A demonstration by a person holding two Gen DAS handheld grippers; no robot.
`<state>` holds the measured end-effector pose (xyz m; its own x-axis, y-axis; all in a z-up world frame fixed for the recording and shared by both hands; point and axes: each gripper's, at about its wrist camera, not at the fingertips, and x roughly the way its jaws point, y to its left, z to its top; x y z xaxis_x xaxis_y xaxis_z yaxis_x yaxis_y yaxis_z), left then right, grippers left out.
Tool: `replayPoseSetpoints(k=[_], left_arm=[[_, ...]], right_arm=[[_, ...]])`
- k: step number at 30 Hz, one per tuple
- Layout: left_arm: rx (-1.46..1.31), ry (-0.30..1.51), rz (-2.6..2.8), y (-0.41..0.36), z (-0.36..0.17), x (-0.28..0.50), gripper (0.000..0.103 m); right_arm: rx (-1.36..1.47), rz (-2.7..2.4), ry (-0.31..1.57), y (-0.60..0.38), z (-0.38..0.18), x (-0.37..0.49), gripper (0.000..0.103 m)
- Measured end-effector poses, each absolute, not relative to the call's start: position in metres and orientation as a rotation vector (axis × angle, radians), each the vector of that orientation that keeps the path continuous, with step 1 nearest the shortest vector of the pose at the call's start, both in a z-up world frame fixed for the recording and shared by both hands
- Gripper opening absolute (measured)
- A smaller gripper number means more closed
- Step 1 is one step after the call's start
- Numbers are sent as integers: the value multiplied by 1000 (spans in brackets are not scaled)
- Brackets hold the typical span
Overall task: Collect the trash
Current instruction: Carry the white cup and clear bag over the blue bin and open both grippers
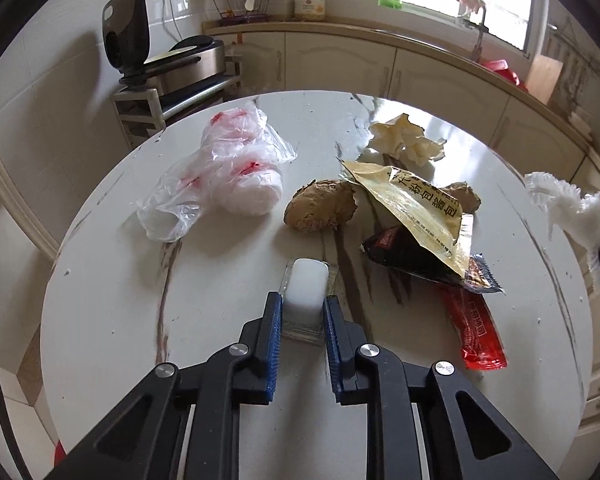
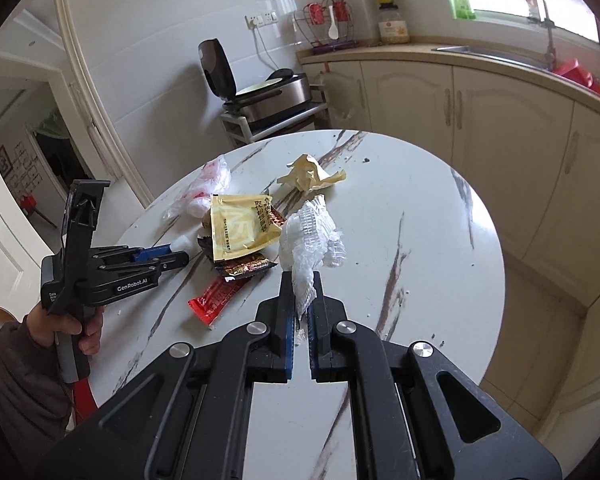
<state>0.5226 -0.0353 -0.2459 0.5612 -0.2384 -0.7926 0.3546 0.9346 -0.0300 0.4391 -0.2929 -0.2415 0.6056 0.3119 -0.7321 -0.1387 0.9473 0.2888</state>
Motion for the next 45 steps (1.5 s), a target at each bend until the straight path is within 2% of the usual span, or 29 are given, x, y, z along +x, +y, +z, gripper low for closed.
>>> replayPoseSetpoints(k=[5,6,12,14,15,16,17,18,23,24,25,26,34,45], left_arm=[[102,894,-366,-29,-232,509,14],[83,891,-378,-28,-228,504,0],[90,913,-357,-33,-225,484,2],[131,882,-313,-35,-226,483,11],[146,854,-308,-38,-225,484,27],[163,838,-301,-41,-226,485,50],[175,828,-288,-44,-228,488,57],[177,829,-285,-47,-229,491,58],[173,863,-291,-61,-237,510,58],[158,885,-292,-62,-240,515,51],[147,896,-304,-62,-242,517,31],[146,907,-306,-62,-243,520,28],[56,907,-324,-41,-240,517,25],[86,830,-474,-76,-191,432,25]], right_arm=[[244,276,865,-297,-241,433,6],[246,278,861,-298,-240,430,6],[275,273,852,-314,-236,406,6],[274,270,851,-319,-236,399,6],[273,270,855,-320,-236,396,6],[274,269,857,-320,-237,395,6],[274,266,858,-320,-238,395,6],[273,267,861,-321,-239,395,6],[278,270,871,-322,-248,405,6],[280,271,874,-322,-250,408,6],[283,273,877,-322,-252,410,6],[283,273,880,-322,-254,412,6],[295,276,862,-324,-252,414,6],[324,244,819,-349,-235,369,6]])
